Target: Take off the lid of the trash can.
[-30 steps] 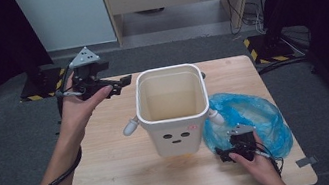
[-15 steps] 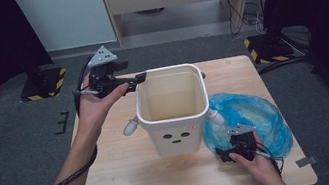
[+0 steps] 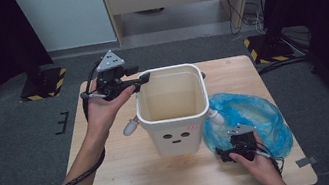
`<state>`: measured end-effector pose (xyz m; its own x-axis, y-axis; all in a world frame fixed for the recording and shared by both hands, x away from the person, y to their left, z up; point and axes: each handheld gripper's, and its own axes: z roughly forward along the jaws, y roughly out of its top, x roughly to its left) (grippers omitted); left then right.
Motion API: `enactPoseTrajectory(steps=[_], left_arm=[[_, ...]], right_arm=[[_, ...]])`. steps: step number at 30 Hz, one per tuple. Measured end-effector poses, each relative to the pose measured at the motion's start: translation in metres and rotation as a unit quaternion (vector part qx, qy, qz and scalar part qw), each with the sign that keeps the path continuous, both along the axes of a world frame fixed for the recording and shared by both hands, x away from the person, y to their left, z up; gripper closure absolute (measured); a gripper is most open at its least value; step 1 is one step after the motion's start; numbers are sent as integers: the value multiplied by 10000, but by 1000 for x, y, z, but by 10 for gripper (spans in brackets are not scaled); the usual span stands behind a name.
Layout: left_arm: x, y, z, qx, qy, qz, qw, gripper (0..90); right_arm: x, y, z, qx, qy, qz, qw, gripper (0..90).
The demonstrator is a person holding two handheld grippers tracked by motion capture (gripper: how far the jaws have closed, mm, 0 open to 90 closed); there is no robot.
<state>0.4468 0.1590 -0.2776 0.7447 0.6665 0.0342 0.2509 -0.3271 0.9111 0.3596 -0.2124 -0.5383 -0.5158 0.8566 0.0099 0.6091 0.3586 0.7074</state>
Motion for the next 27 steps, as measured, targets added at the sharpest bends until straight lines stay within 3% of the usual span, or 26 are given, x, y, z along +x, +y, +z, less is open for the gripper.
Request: enactPoseTrajectory(steps=[12,27], left_arm=[[-1,-5,-6,-42,-41,-1,10000,631],[-1,-8,-10,-64,-77,53,9999,702]], right_arm=[[0,-1,0,4,-1,-2,10000,13],[0,-1,0,1,-3,5,10000,13]])
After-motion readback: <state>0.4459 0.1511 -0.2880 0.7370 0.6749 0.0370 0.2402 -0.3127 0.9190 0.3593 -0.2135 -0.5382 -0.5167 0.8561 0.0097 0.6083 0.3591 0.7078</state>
